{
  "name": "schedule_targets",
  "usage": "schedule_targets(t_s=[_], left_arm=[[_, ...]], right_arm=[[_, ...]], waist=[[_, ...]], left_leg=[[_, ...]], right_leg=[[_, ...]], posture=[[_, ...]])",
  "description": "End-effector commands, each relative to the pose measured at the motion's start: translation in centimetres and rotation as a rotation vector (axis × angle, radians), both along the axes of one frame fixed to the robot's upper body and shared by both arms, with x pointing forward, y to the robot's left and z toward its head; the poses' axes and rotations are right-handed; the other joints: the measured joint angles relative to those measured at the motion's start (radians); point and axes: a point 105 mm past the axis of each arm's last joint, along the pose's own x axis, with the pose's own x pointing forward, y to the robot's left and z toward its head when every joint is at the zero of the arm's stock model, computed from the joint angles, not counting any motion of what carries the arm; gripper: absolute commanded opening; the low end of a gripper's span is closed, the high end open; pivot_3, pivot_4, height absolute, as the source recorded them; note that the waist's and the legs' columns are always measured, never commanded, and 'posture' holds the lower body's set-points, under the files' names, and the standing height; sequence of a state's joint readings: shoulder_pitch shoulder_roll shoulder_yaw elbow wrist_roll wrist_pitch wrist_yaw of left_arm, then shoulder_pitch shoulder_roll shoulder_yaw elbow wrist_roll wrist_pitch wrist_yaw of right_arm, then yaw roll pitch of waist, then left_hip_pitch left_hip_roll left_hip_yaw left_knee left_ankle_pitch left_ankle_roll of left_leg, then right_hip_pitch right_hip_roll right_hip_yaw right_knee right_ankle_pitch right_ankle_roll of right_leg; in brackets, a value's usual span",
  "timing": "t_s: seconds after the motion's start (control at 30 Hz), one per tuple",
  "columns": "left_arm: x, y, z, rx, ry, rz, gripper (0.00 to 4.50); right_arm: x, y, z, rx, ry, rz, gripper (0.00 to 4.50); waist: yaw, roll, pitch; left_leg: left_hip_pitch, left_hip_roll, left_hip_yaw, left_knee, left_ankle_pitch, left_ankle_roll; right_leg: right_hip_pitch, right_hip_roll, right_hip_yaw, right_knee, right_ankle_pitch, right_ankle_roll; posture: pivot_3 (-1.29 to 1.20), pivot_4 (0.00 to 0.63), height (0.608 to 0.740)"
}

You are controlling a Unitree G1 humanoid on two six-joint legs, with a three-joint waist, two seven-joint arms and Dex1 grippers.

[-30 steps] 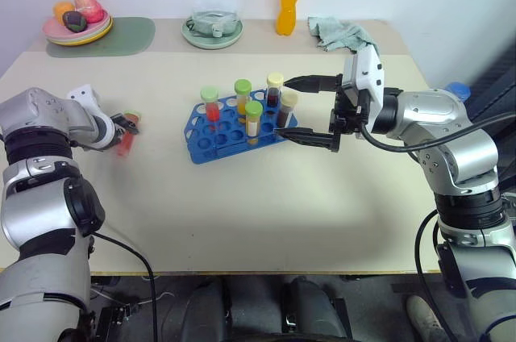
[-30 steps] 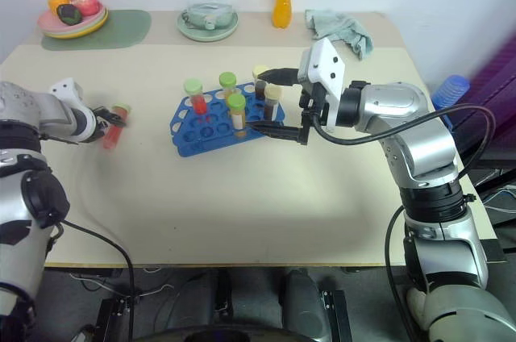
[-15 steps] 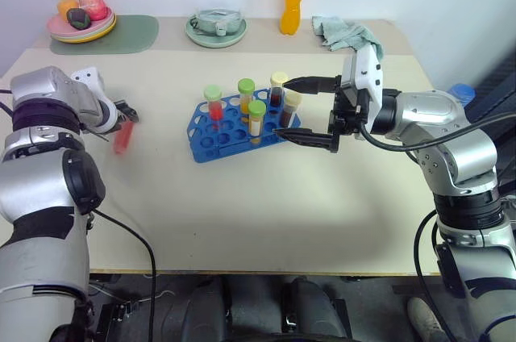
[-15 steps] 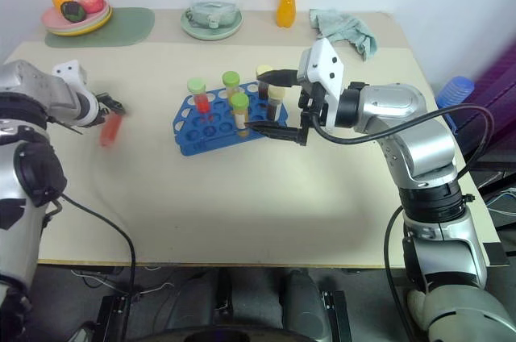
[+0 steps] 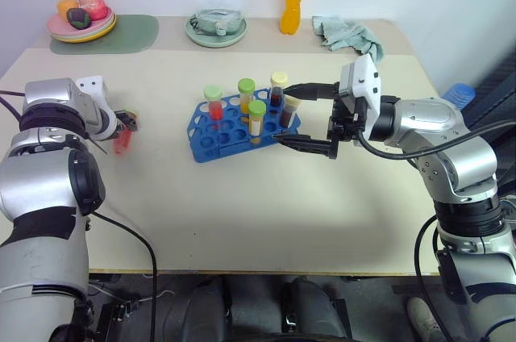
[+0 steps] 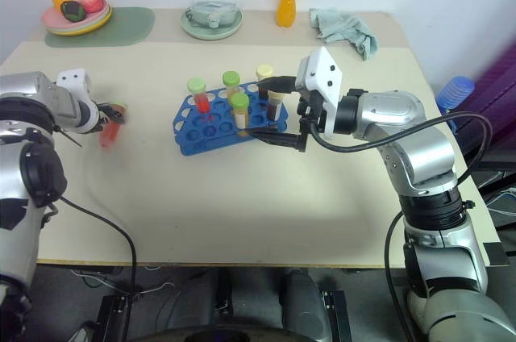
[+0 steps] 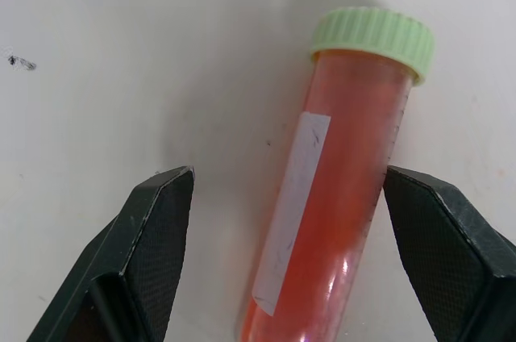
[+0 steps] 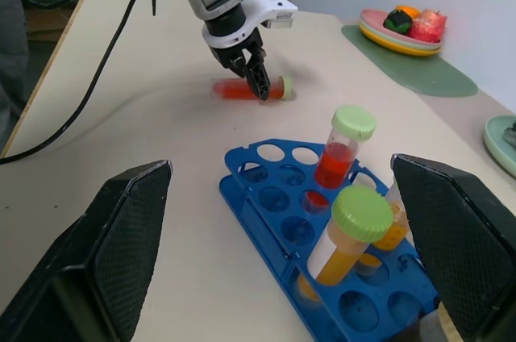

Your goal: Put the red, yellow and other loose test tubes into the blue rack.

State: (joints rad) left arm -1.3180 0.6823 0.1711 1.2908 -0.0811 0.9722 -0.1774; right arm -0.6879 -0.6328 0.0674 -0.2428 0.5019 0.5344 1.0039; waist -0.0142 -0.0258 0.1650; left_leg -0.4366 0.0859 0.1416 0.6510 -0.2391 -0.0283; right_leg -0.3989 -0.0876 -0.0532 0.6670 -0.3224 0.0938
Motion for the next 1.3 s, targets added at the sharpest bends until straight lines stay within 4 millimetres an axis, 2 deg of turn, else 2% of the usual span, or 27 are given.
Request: schedule_targets(t_s=[0.03,1.3], left_arm=[[0.10,0.54,0.79,0.027,-0.023,0.004,3.76],[0.39,0.40,0.88,0.053,-0.029,0.009,3.76]], right_arm=[[-0.55,-0.22,1.49,0.032,-0.053,0.011,4.46],[-0.38,0.12,1.75,0.038,-0.074,0.013,4.46]], waist=[[0.000,0.000,0.000],[-0.001,0.000,0.000]], left_leg=[[0.000,0.000,0.000,0.000,0.000,0.000],[0.000,0.000,0.000,0.001,0.000,0.000]], right_leg=[[0.000,0.000,0.000,0.000,0.000,0.000],[0.000,0.000,0.000,0.001,0.000,0.000]], posture=[[0.00,0.150,0.740],[0.00,0.150,0.740]])
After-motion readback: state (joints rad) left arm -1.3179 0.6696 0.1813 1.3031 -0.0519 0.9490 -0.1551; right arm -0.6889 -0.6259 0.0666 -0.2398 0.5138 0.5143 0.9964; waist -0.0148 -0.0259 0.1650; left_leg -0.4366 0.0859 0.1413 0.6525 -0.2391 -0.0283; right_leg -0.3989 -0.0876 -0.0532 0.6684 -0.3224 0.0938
